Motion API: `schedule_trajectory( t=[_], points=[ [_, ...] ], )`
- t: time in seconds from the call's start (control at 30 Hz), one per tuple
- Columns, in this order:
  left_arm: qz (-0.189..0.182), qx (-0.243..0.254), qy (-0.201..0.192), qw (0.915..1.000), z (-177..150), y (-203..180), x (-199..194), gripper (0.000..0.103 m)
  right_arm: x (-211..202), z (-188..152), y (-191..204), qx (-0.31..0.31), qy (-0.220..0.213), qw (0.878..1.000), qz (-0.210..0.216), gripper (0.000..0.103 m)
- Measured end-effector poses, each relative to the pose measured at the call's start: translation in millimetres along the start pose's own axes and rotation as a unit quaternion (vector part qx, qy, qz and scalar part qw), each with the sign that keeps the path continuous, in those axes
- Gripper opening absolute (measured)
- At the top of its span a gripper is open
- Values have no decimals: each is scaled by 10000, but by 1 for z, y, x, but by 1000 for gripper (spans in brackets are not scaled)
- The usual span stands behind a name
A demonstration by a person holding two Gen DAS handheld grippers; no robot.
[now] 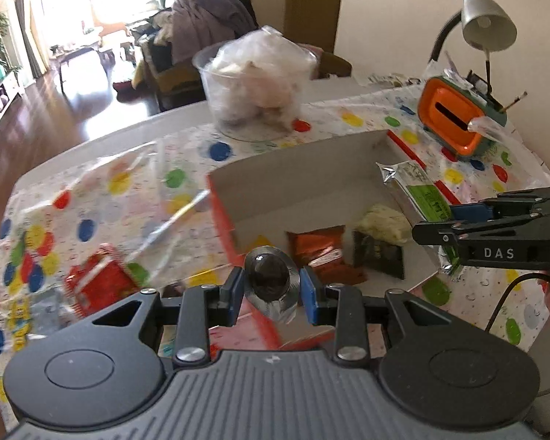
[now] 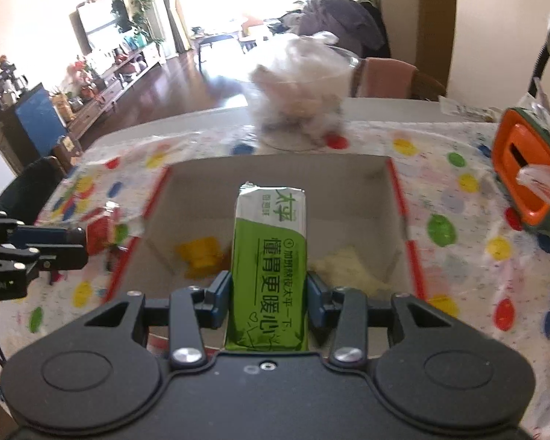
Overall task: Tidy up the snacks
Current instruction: 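Carry the green bar and small candy over the box with both tools, then open both tools to drop the green bar and candy into the box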
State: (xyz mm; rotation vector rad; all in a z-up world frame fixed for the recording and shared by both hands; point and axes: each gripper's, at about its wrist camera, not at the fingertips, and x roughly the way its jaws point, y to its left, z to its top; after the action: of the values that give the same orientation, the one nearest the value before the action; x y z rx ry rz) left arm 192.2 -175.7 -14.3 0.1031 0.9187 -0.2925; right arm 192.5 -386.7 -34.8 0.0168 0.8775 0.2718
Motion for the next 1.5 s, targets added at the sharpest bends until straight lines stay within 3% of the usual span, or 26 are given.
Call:
schedule_trajectory(
  t=[0.37, 0.8, 1.17, 1.5],
  points=[
    [265, 29, 480, 9985, 33, -37, 69, 32, 35, 5, -42, -198, 312, 9991, -213, 41],
    [516, -167, 1401, 9887, 56, -38, 137, 32, 87, 21, -31, -699, 914, 9932, -183, 41],
    [392, -83, 1974, 9795, 63, -37, 165, 33, 108, 22, -32, -811, 1206, 9892, -196, 41],
    [412, -27, 2156, 9756, 61, -37, 173, 34, 108, 23, -30, -844, 1188, 9893, -113, 44]
  ],
)
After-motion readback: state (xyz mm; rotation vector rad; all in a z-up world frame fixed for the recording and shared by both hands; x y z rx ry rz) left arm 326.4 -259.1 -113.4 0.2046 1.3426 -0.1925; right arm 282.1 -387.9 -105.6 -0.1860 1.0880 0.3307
